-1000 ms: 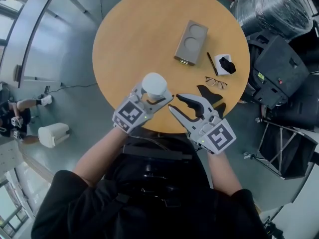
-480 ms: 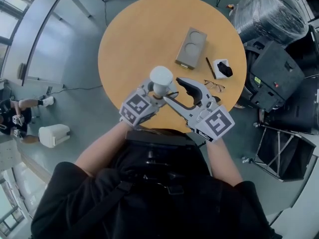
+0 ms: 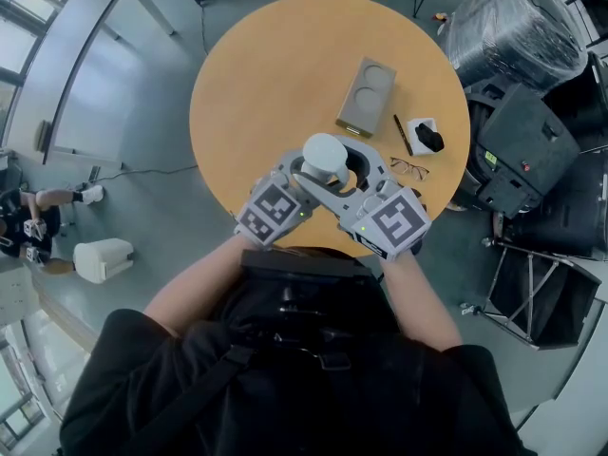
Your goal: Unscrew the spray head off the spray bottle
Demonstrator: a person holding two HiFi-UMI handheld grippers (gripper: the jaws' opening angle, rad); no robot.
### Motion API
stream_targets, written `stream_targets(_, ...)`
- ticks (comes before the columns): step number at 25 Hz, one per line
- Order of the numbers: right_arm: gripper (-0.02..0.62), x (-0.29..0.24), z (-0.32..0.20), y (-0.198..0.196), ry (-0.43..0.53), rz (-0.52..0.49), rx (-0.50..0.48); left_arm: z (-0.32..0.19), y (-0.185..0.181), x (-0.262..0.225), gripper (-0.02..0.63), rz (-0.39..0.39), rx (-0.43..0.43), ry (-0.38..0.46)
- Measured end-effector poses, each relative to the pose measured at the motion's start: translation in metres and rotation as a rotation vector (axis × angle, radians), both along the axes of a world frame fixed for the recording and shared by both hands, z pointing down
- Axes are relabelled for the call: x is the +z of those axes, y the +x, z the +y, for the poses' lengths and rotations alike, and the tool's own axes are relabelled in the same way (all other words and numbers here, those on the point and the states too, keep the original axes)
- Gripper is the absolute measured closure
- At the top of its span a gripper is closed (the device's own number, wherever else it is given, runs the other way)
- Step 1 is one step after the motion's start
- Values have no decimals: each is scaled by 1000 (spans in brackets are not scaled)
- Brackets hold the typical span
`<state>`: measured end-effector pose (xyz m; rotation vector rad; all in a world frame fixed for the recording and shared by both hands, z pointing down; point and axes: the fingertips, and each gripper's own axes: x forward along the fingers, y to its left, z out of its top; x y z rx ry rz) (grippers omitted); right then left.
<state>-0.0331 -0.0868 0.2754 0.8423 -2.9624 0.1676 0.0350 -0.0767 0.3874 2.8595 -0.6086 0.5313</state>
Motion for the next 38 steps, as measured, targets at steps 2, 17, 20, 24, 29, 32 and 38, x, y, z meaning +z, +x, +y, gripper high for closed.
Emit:
stream_targets(2, 309, 1, -3, -5, 8, 14, 12, 3, -1, 1, 307, -20, 7, 11)
stream_targets(17, 402, -21, 16, -18, 0, -67, -183, 25, -3, -24, 313, 55, 237, 74)
stream_targets(20, 402, -27, 23, -17, -14, -100, -250, 36, -1, -31, 321, 84, 306, 66)
stream_targets(24, 402, -36, 30, -10, -54, -176, -337, 50, 3, -43, 328, 151, 392, 30)
stream_targets(29, 400, -48, 38, -3, -23, -220, -432, 57, 6, -57, 330, 201, 463, 33)
stream_targets(32, 400, -57, 46, 3, 5, -230, -502, 62, 9, -66, 332, 230, 512, 20)
stream_targets(38, 411, -63, 73, 3, -49, -200, -733, 92, 12, -82, 331, 310, 668, -119)
